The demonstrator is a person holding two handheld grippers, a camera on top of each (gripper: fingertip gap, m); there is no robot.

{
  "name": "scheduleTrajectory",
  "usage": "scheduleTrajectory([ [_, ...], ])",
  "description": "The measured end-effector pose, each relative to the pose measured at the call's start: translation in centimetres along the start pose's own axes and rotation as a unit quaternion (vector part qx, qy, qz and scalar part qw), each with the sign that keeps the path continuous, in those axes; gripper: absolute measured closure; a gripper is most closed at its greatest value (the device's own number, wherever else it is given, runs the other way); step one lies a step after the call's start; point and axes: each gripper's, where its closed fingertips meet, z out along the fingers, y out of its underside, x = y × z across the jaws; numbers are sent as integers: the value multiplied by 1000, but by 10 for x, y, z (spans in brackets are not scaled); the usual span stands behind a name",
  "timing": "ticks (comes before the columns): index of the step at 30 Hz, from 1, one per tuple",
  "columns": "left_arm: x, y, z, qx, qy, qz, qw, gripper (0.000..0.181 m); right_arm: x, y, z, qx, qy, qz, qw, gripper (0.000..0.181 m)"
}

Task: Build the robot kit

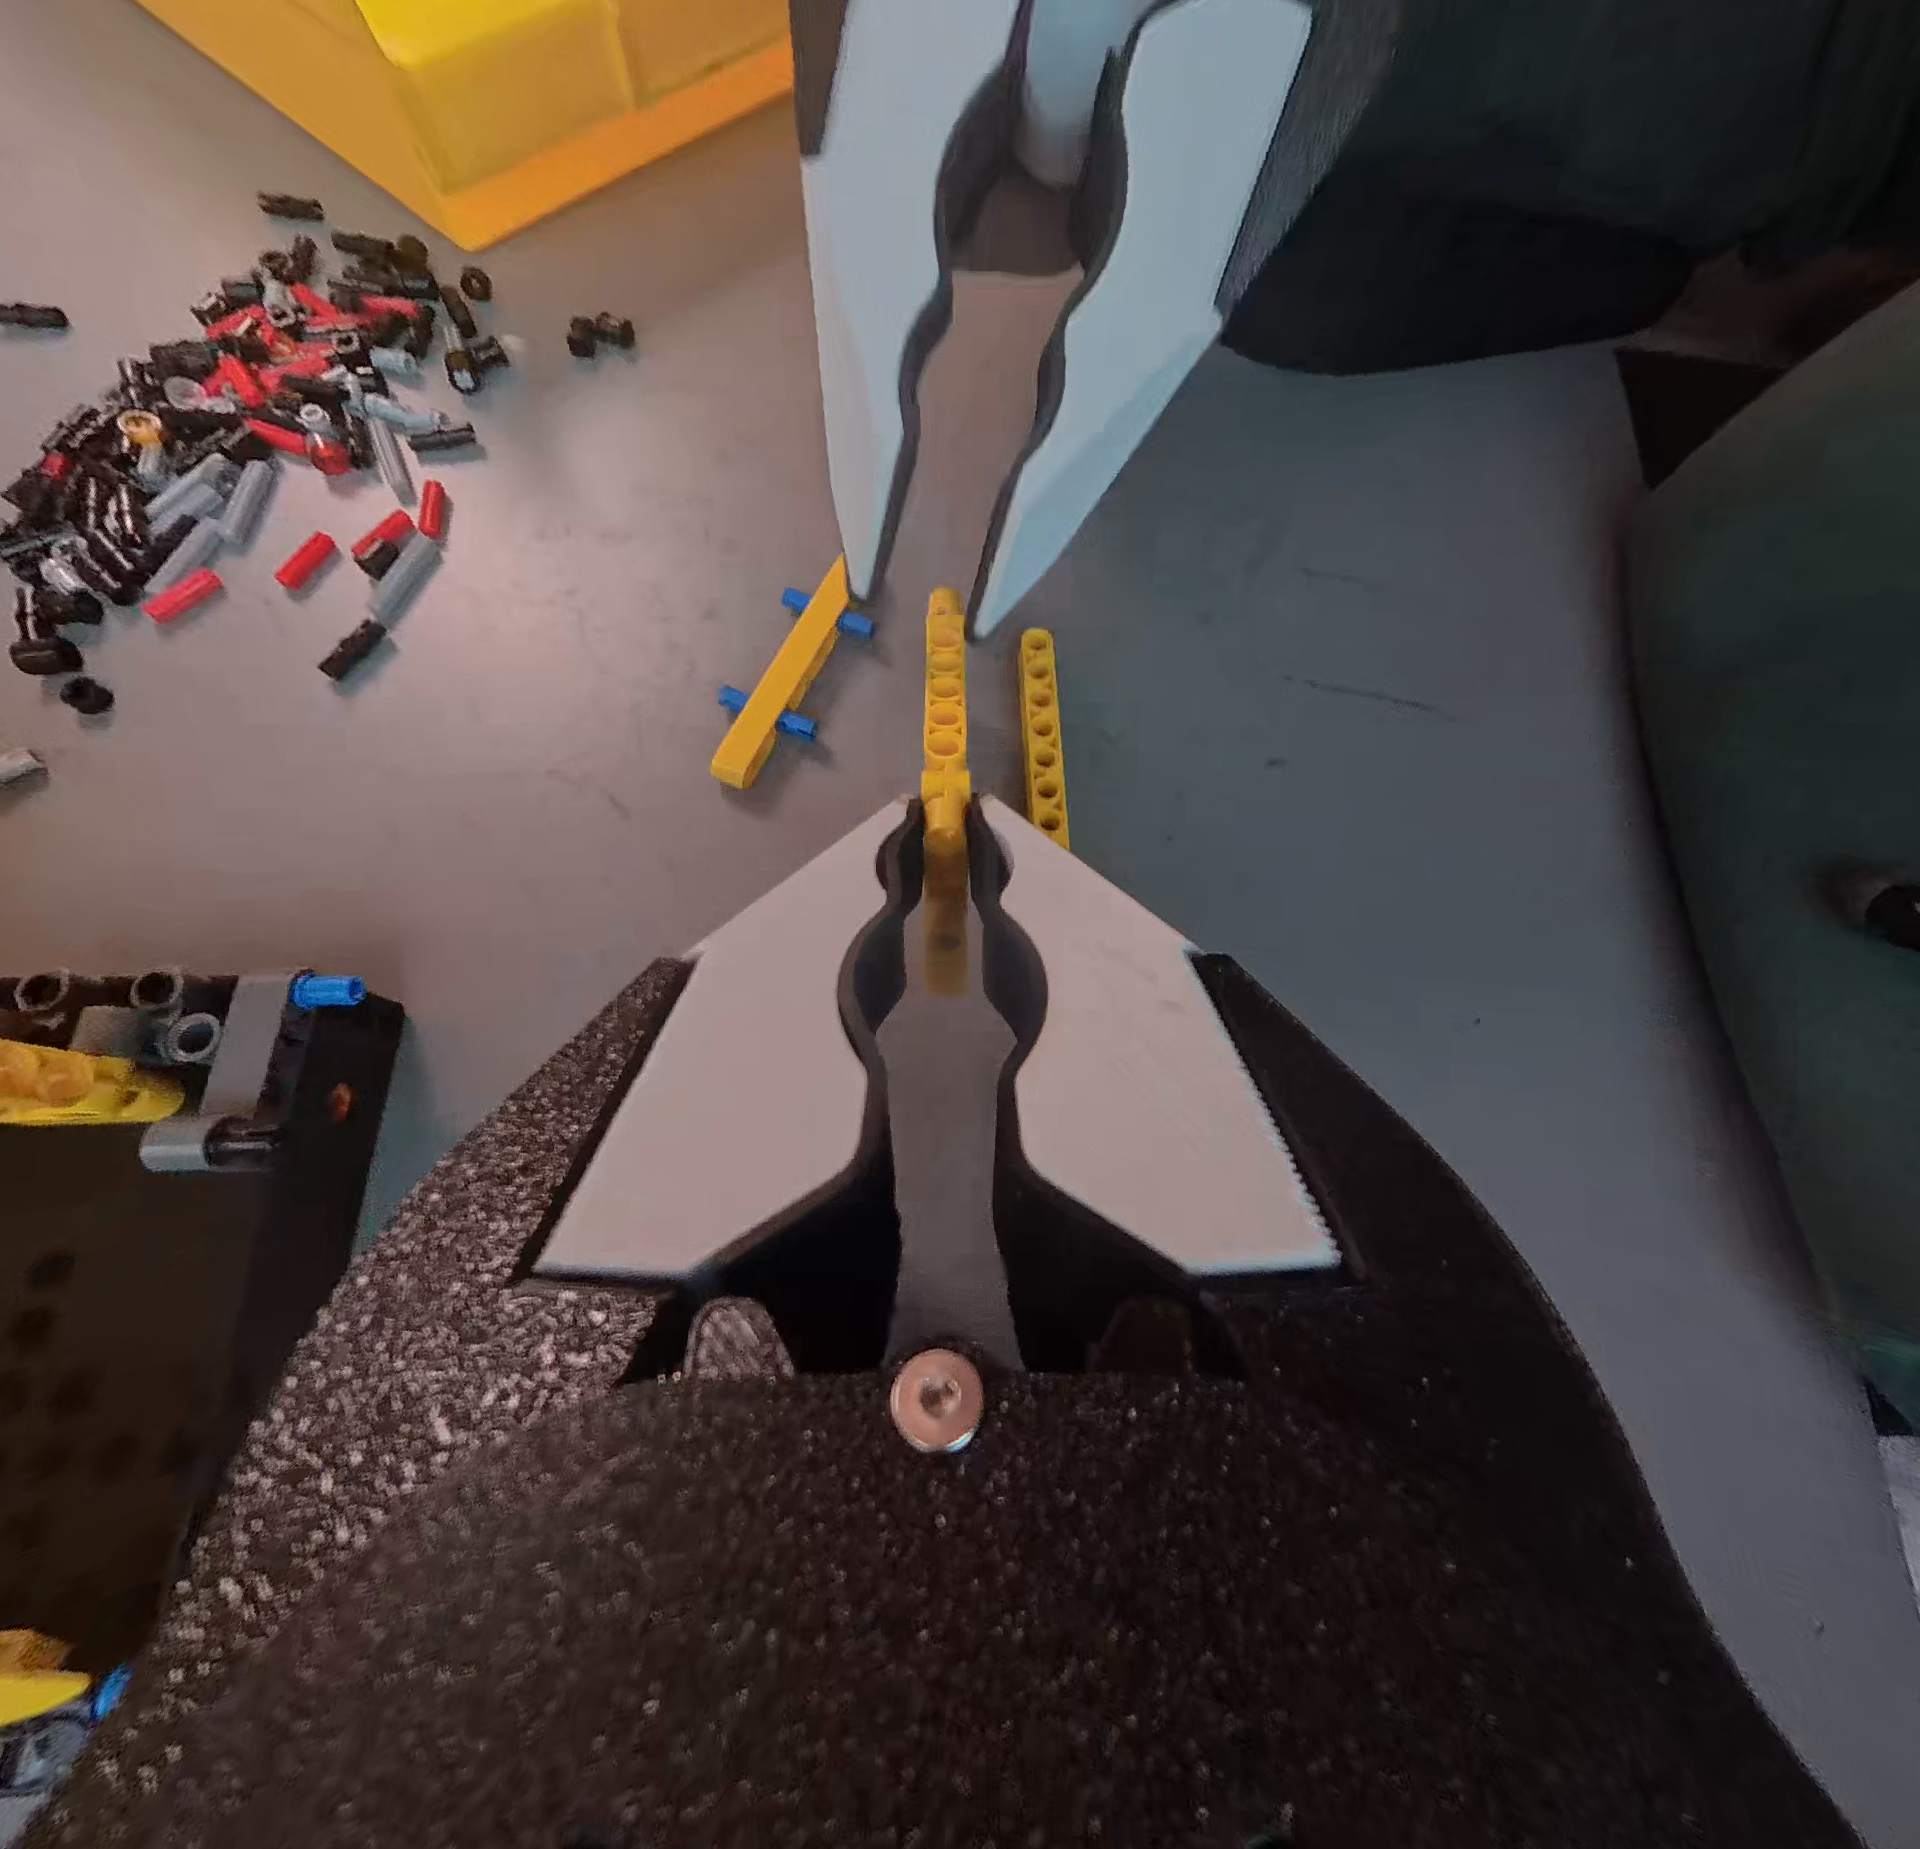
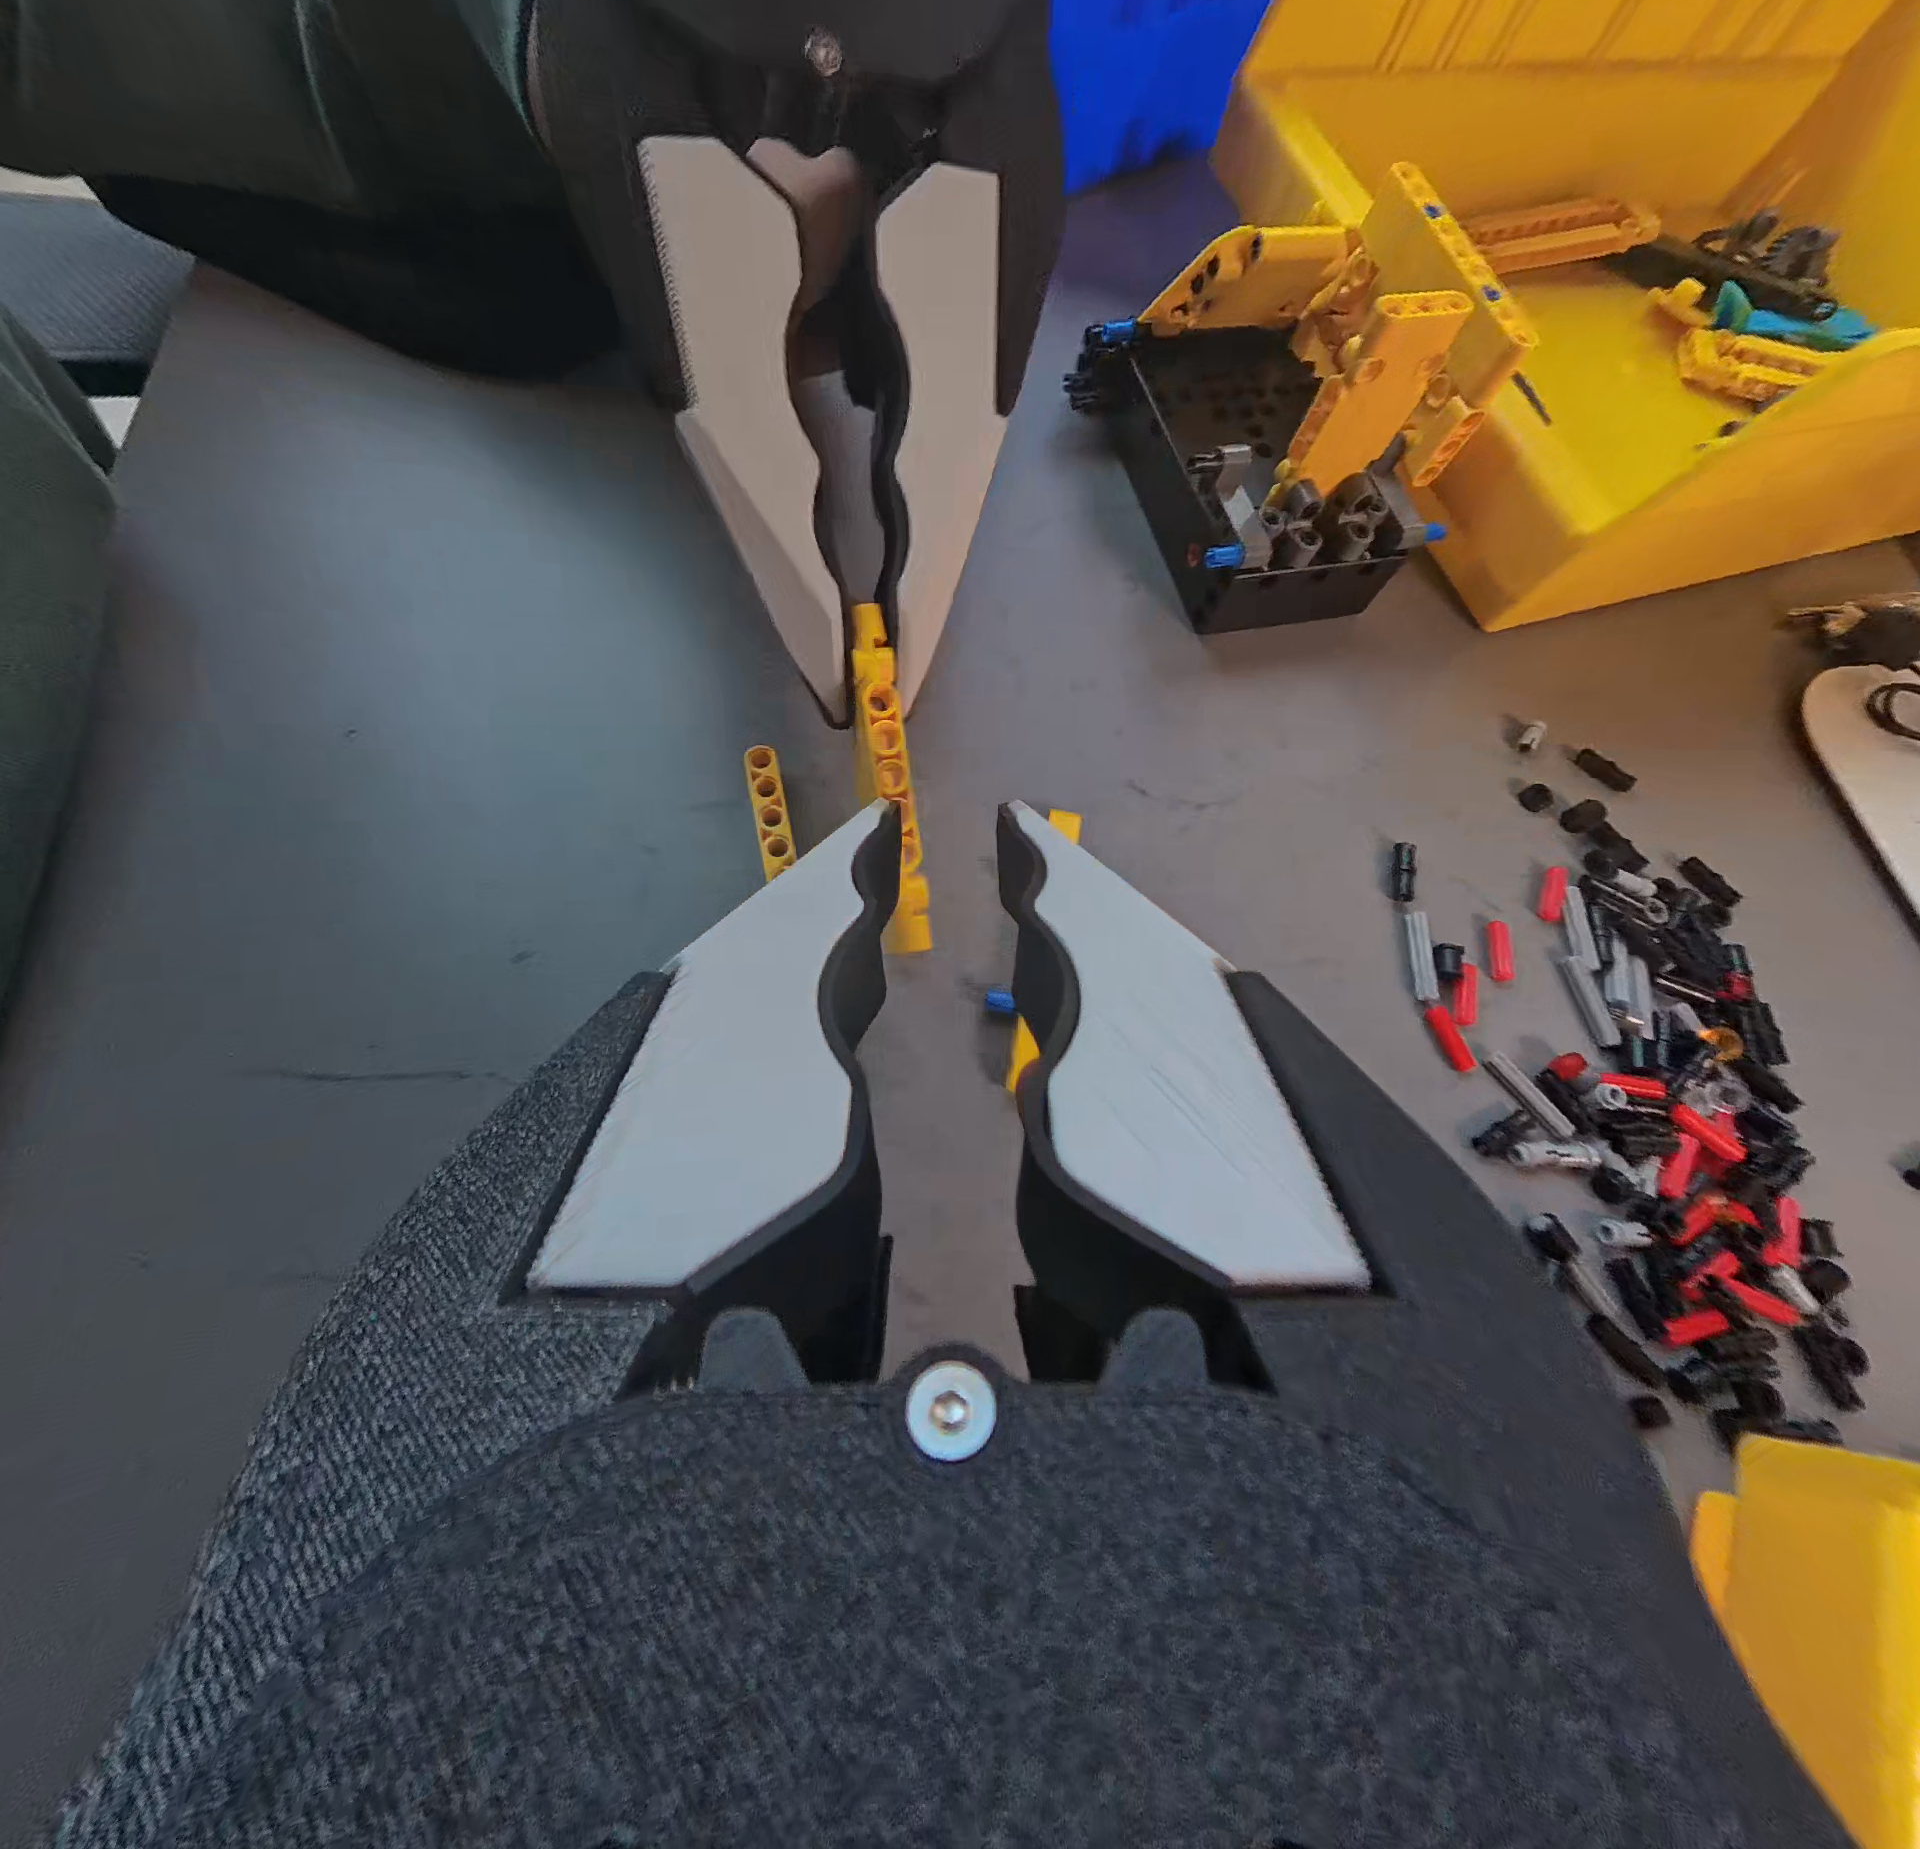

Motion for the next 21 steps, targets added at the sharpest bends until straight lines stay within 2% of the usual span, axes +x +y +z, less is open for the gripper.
scheduleTrajectory([
  [2, -1, 4, 1, -8, 1, -6, 1000, 175, 16, -2, -10, -3, 20, 11, 1000, 162],
  [4, -2, 5, 1, -9, 6, -16, 1000, 175, 23, 8, -11, -45, 25, -7, 999, 162],
  [6, -2, 7, 1, -12, 8, -15, 1000, 175, 22, 20, -4, -95, 20, -45, 994, 164],
  [8, -3, 10, 1, -19, 2, -3, 1000, 175, 27, 30, 8, -133, 23, -40, 990, 165],
  [12, -2, 12, 3, -23, -3, 3, 1000, 175, 23, 42, 18, -174, -29, -7, 984, 164],
  [15, -3, 11, 3, -21, 0, -6, 1000, 175, 22, 44, 20, -177, -33, -10, 984, 173],
  [21, -4, 13, 3, -25, -7, -1, 1000, 168, 27, 35, 19, -147, -5, -20, 989, 174],
])
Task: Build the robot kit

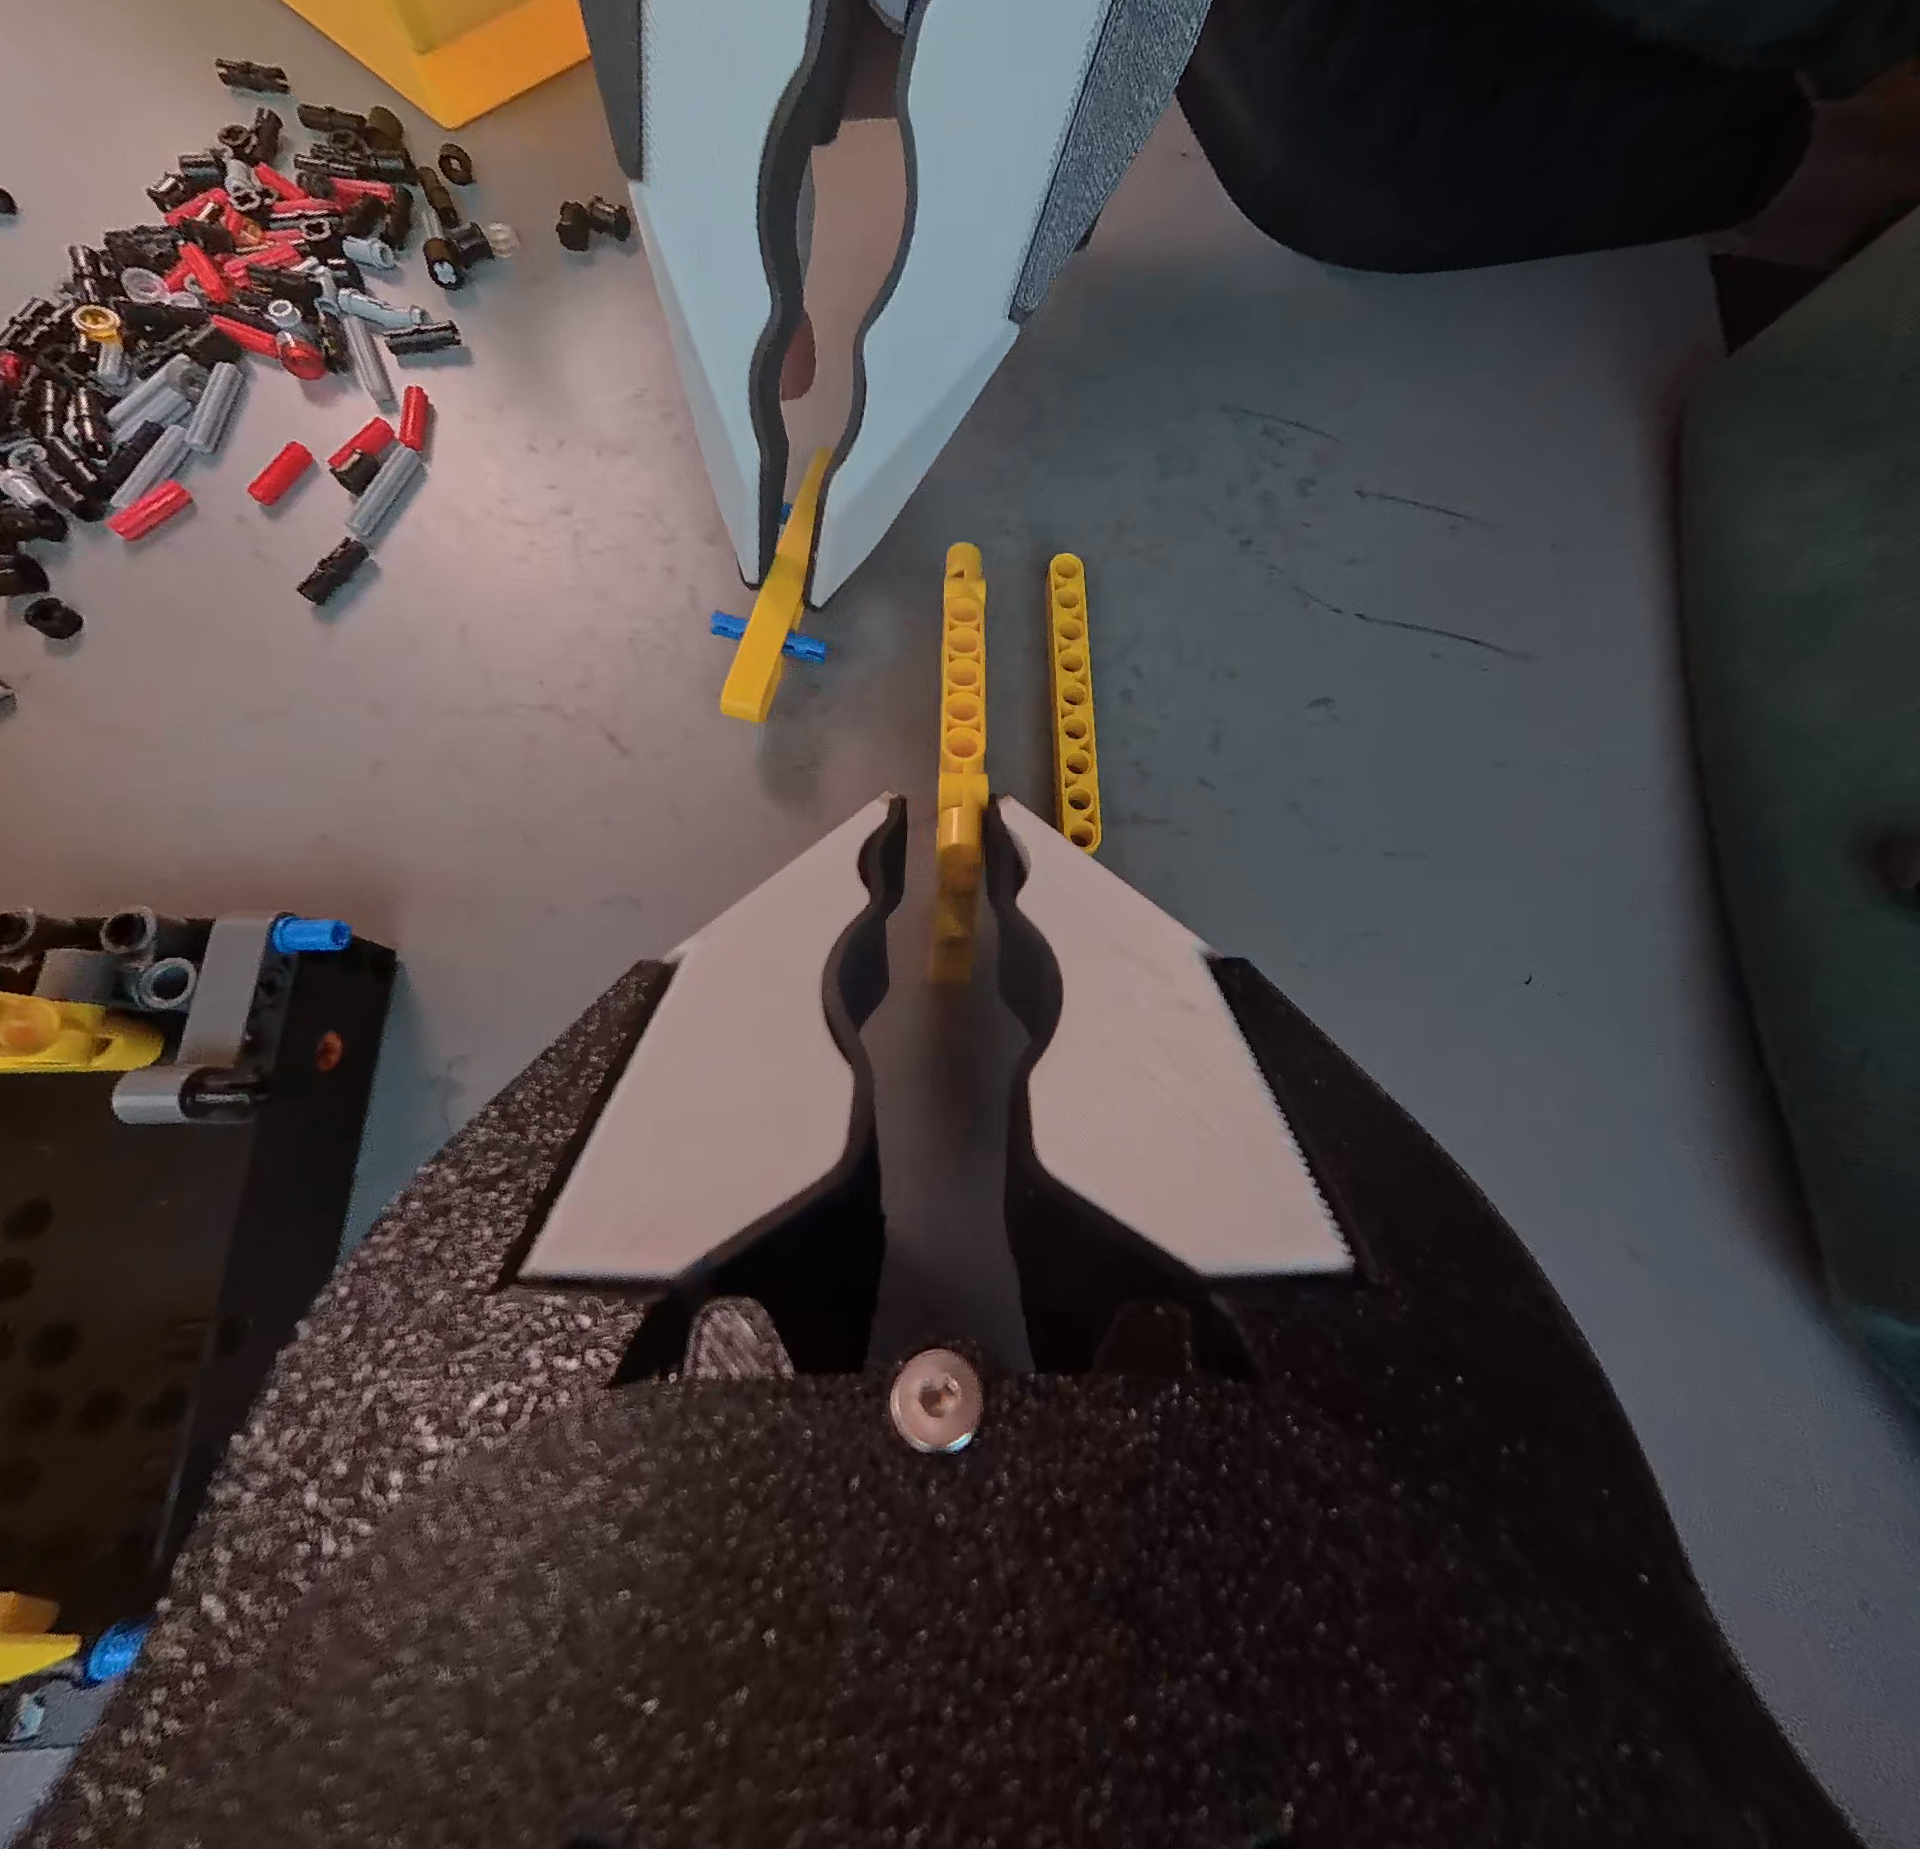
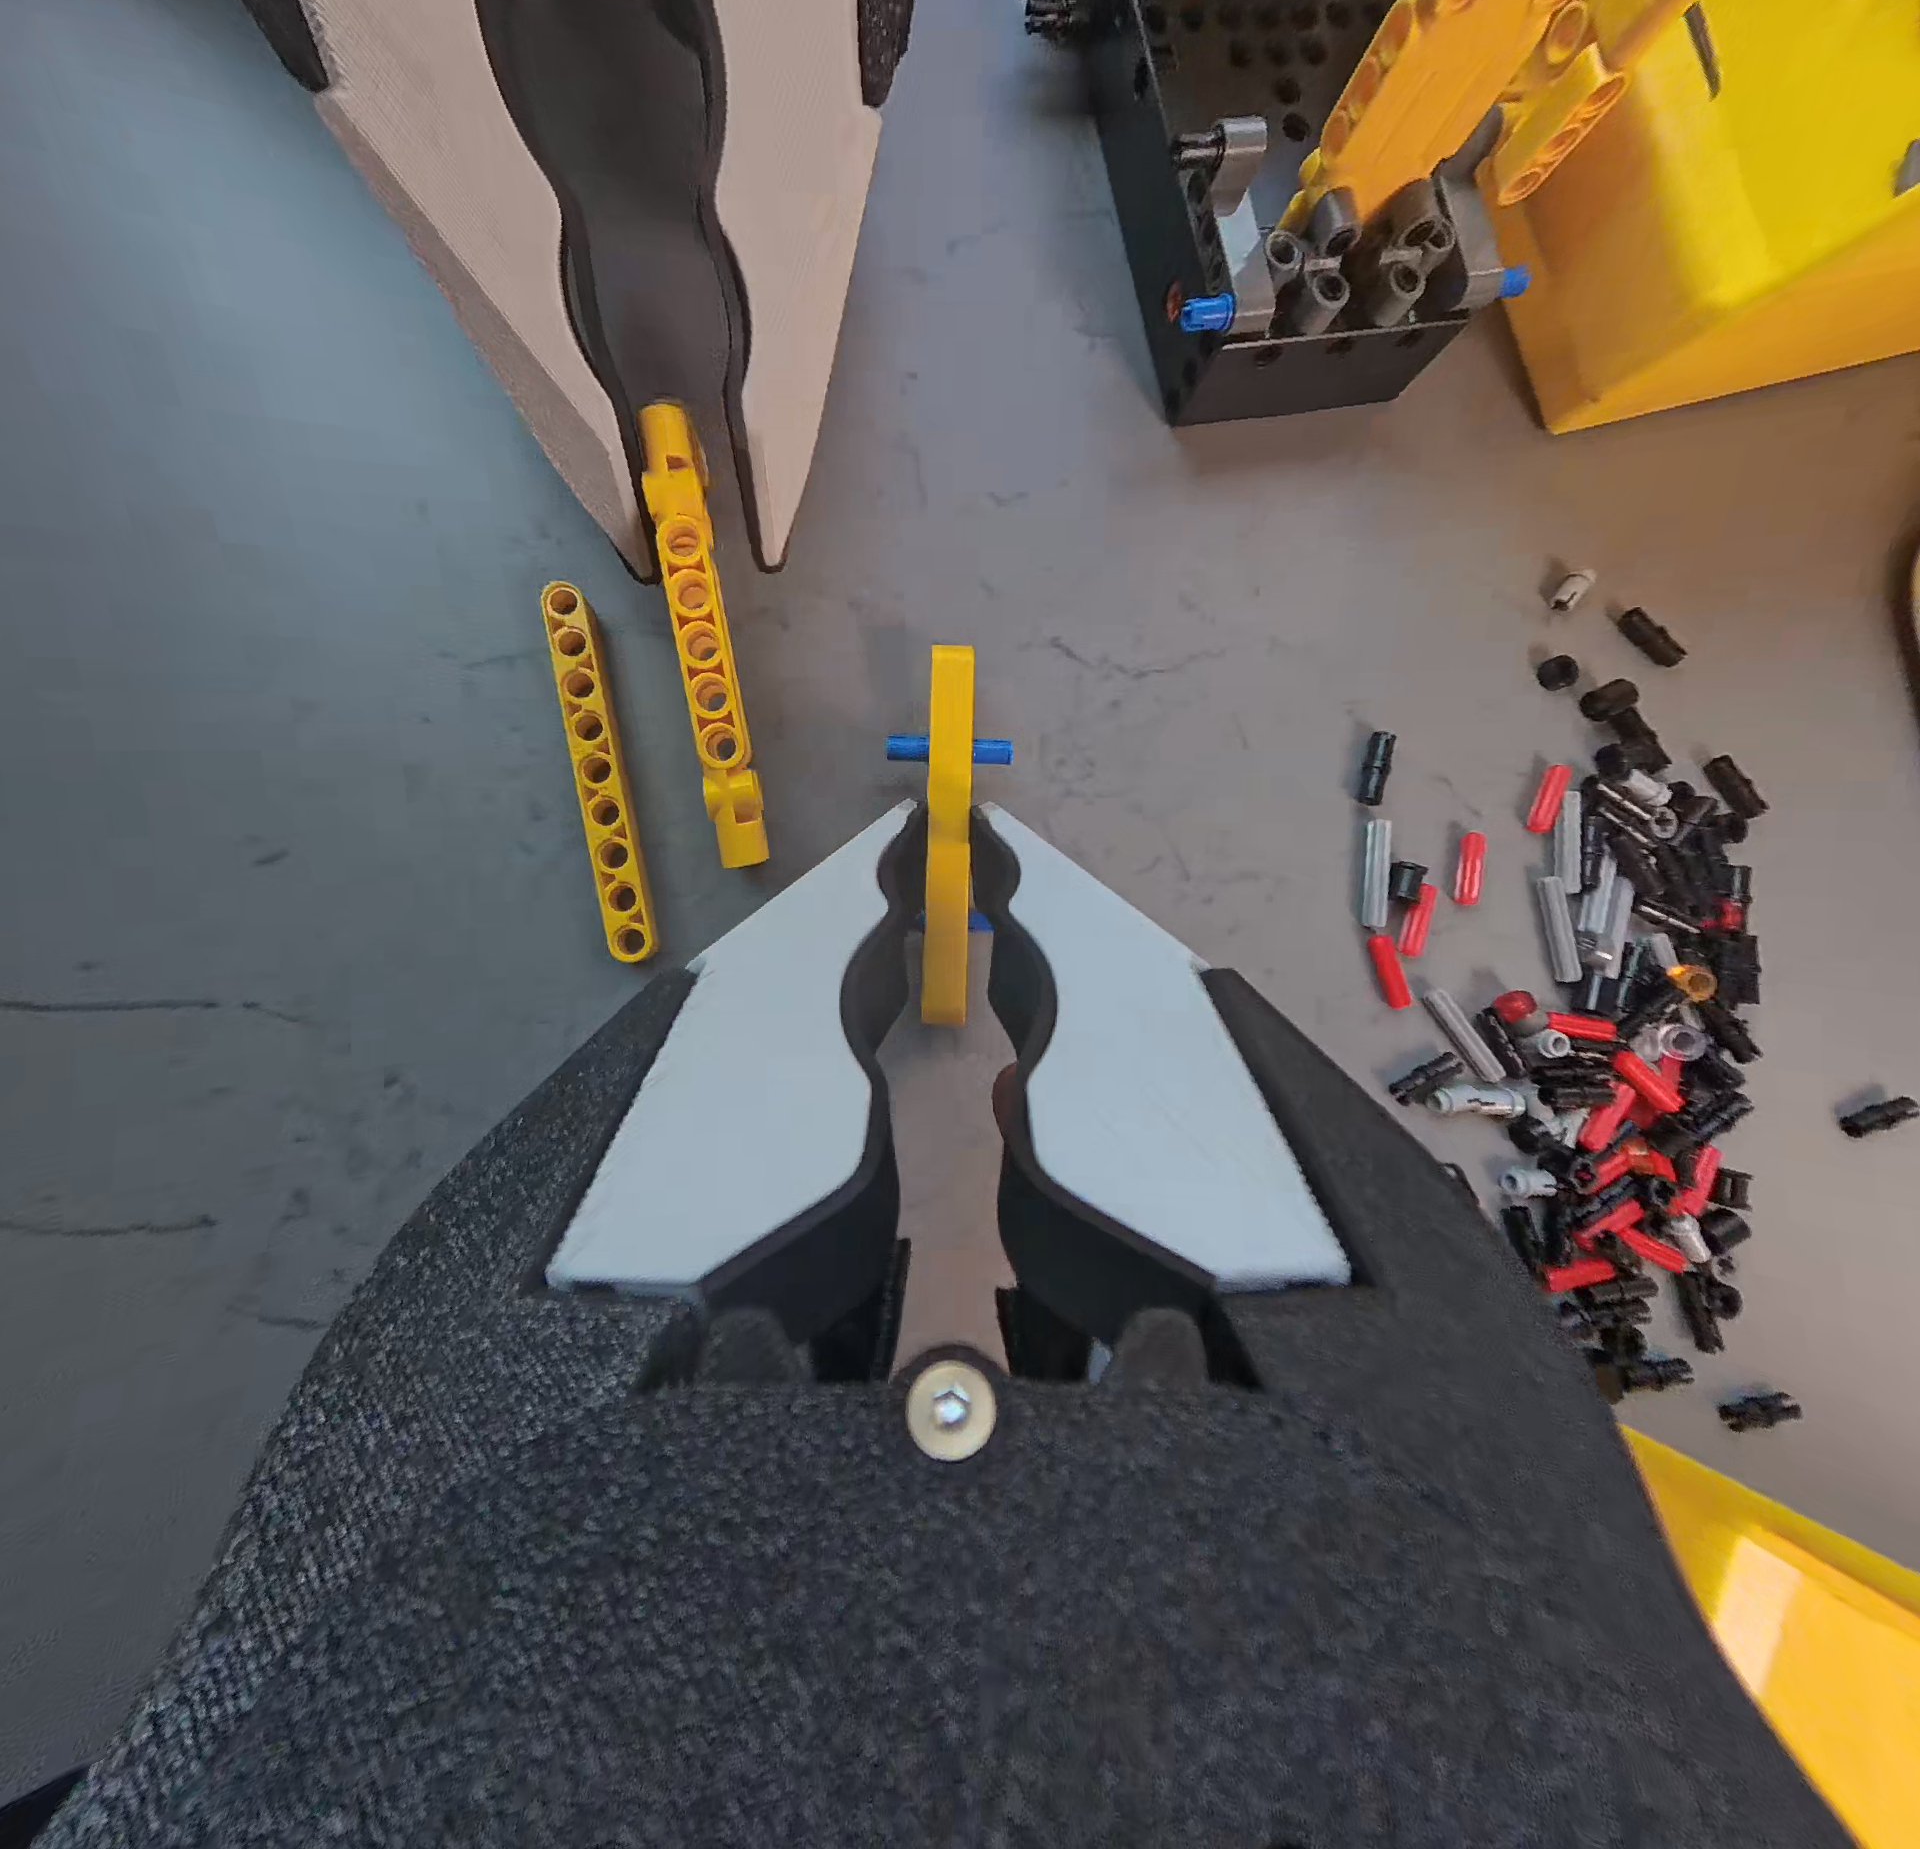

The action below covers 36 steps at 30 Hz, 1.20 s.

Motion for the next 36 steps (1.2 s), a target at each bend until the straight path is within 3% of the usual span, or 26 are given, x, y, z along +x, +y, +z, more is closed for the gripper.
scheduleTrajectory([
  [15, 1, -10, -17, 32, 8, 12, 999, 152, -3, -33, -30, 119, -12, 40, 992, 174],
  [19, -6, -32, -39, 97, -25, 39, 994, 153, -15, -50, -41, 175, -63, 60, 981, 174],
  [24, 5, -65, -64, 185, -90, 151, 967, 154, -38, -67, -54, 233, -137, 55, 961, 174],
  [29, 28, -67, -56, 184, -72, 207, 958, 155, -57, -74, -61, 260, -214, 72, 939, 174],
  [32, 37, -65, -50, 173, -60, 221, 958, 172, -66, -75, -62, 266, -255, 86, 926, 174],
  [36, 36, -66, -50, 171, -53, 200, 963, 175, -63, -76, -62, 272, -251, 89, 925, 174],
])
